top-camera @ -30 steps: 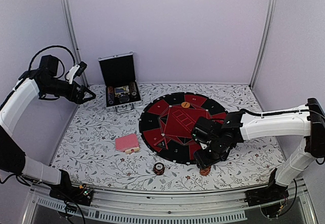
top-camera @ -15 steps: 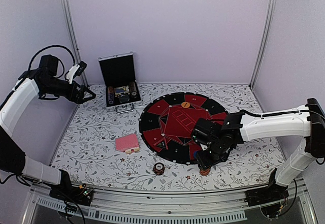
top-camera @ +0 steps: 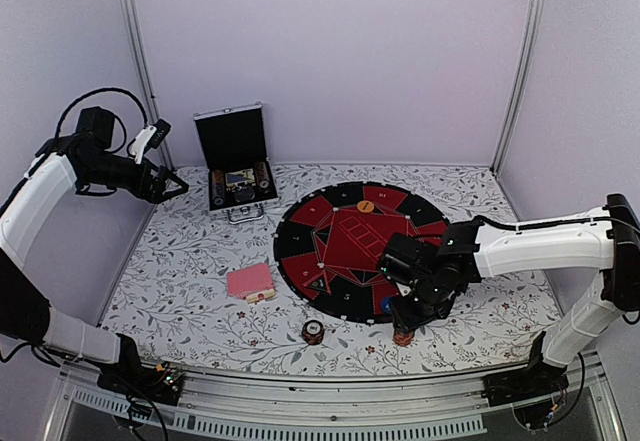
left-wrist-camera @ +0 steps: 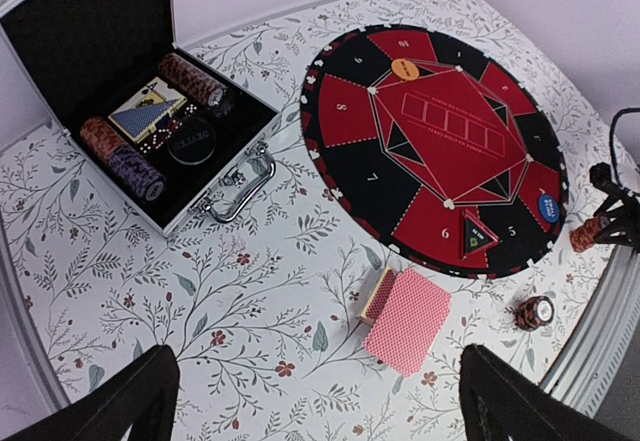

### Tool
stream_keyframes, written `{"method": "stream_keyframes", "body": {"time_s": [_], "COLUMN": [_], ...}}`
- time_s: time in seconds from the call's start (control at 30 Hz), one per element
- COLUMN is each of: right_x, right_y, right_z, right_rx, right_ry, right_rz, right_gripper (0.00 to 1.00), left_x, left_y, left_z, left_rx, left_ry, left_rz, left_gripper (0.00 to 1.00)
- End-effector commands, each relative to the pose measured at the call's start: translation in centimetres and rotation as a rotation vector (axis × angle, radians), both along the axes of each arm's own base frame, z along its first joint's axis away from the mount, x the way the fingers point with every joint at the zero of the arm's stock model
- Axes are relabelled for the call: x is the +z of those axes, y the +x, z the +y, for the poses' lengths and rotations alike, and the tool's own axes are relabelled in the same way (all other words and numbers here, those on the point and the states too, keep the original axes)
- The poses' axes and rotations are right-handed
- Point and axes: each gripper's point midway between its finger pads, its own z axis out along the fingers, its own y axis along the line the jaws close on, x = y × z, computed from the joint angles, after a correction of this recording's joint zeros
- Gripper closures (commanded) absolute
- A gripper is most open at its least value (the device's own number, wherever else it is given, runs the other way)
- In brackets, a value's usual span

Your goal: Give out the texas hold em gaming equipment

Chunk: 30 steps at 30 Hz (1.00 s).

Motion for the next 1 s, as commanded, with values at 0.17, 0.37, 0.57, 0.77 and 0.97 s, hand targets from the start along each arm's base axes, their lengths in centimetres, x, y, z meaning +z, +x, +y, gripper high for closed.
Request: {"method": "stream_keyframes", "body": {"time_s": [0.17, 0.37, 0.57, 0.77, 0.97], "right_x": [3.2, 5.2, 7.1, 8.7, 8.6], "right_y": [0.6, 1.4, 4.9, 12.1, 20.9], "right_z": [-0.2, 0.7, 1.9, 3.0, 2.9], "right_rx": [-0.019, -0.01, -0.023, -0.068, -0.126], "right_ry": [0.017, 0.038, 0.053, 0.095, 0.109], "right_rz": [-0.062, -0.096, -0.159, -0.247, -0.327], "right_gripper": [0.71, 0.72, 0.74, 0.76, 0.76], "left_x": [1.4, 1.4, 1.4, 1.6, 1.8], "left_y": [-0.2, -0.2, -0.2, -0.3, -0.4], "left_z": [0.0, 0.0, -0.1, -0.1, -0.2], "left_rx": [0.005, 0.003, 0.002, 0.001, -0.003], "left_ry": [-0.016, -0.017, -0.021, -0.024, -0.028], "left_rz": [-0.02, -0.019, -0.019, -0.023, -0.031], "left_gripper": [0.0, 0.0, 0.0, 0.0, 0.0]}}
